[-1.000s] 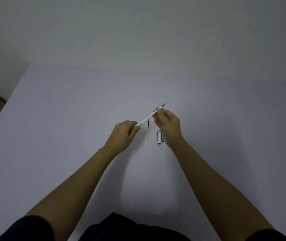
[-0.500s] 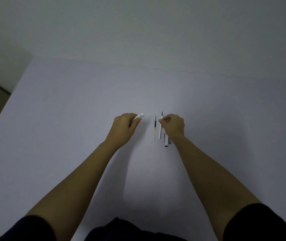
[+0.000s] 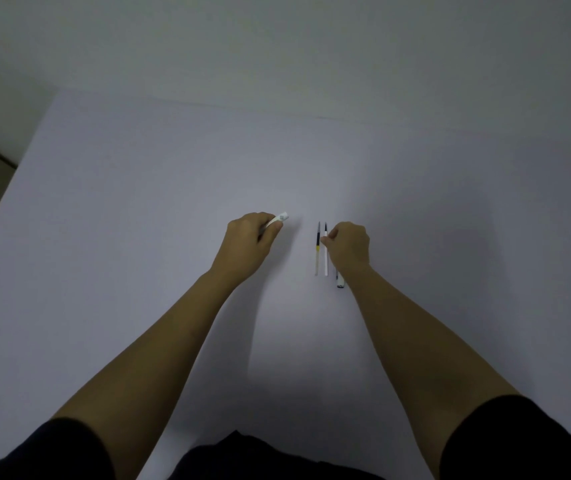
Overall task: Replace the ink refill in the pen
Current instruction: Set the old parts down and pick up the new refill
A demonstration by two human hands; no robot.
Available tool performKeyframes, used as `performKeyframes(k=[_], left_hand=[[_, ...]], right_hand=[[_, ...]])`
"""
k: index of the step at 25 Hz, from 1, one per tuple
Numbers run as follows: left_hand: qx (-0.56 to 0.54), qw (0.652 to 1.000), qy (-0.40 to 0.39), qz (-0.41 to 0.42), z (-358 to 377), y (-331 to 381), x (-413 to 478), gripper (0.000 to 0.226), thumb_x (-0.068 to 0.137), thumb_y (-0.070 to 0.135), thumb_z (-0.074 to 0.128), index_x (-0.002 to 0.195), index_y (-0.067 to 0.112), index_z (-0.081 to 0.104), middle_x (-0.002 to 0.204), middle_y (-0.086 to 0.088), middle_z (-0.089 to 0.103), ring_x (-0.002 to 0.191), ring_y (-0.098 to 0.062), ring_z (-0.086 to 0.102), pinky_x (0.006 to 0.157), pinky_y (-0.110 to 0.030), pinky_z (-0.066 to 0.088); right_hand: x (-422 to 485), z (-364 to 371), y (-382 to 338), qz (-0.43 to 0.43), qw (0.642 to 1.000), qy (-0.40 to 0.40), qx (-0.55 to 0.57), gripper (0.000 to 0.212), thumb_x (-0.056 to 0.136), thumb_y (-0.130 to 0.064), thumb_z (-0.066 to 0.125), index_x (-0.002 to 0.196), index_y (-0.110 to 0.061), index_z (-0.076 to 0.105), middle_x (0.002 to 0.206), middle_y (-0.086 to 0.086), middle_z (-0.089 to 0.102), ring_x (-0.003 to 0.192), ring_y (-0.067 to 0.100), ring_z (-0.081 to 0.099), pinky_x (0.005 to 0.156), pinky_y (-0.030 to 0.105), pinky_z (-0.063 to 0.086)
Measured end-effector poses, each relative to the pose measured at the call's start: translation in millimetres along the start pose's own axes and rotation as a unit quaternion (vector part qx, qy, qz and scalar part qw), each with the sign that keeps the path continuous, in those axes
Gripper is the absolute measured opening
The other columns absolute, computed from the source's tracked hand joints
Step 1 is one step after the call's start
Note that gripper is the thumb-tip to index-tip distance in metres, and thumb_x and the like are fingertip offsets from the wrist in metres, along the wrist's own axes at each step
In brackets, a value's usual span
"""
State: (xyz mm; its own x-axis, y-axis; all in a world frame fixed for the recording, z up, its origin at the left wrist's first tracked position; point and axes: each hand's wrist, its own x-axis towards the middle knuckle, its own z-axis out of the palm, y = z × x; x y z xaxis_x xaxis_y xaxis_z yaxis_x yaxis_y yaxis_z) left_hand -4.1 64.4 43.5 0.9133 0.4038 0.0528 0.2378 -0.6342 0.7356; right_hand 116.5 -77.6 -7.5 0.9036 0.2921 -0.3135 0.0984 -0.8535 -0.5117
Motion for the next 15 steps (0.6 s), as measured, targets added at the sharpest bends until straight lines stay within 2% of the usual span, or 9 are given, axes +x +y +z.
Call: performKeyframes(k=[6,10,13,15], left_hand=[[0.000,1.000,0.003,0.003,-0.1,2.3,-2.2,0.046,0.095,0.031,0.047,0.055,0.012,0.035,0.050,0.003,0.028,0.047,-0.011,0.025,0.046,-0.014,0.028],[-0.004,1.000,0.005,-0.008,0.9,1.4,-3.4,0.045,0.095,0.032,0.047,0.064,0.000,0.050,0.053,-0.005,0.037,0.049,-0.015,0.031,0.049,-0.014,0.030],[-0.006,1.000,0.010,-0.008,-1.9,-1.5,-4.3,0.045,0.094,0.033,0.047,0.067,-0.002,0.052,0.053,-0.010,0.040,0.049,-0.015,0.032,0.049,-0.012,0.031],[-0.005,1.000,0.013,-0.012,-5.3,-4.9,-4.5,0.044,0.094,0.033,0.047,0.069,-0.003,0.055,0.055,-0.018,0.046,0.051,-0.017,0.036,0.049,-0.013,0.031]], right_hand=[[-4.1,-3.6,-4.1,-0.013,1.000,-0.002,-0.004,0.021,0.085,-0.016,0.064,0.086,0.005,0.068,0.089,0.021,0.071,0.086,0.032,0.066,0.067,0.029,0.045],[-7.8,4.6,-11.1,-0.028,0.998,-0.024,-0.052,0.020,0.085,-0.015,0.065,0.094,0.002,0.068,0.097,0.018,0.071,0.091,0.030,0.067,0.073,0.030,0.051],[-9.8,11.6,-16.9,-0.025,0.995,-0.029,-0.089,0.020,0.087,-0.011,0.060,0.102,0.002,0.067,0.103,0.018,0.070,0.095,0.030,0.067,0.077,0.031,0.052],[-11.2,15.3,-21.3,-0.019,0.995,-0.027,-0.095,0.019,0.088,-0.005,0.057,0.102,0.003,0.066,0.104,0.019,0.069,0.096,0.031,0.066,0.075,0.031,0.052]])
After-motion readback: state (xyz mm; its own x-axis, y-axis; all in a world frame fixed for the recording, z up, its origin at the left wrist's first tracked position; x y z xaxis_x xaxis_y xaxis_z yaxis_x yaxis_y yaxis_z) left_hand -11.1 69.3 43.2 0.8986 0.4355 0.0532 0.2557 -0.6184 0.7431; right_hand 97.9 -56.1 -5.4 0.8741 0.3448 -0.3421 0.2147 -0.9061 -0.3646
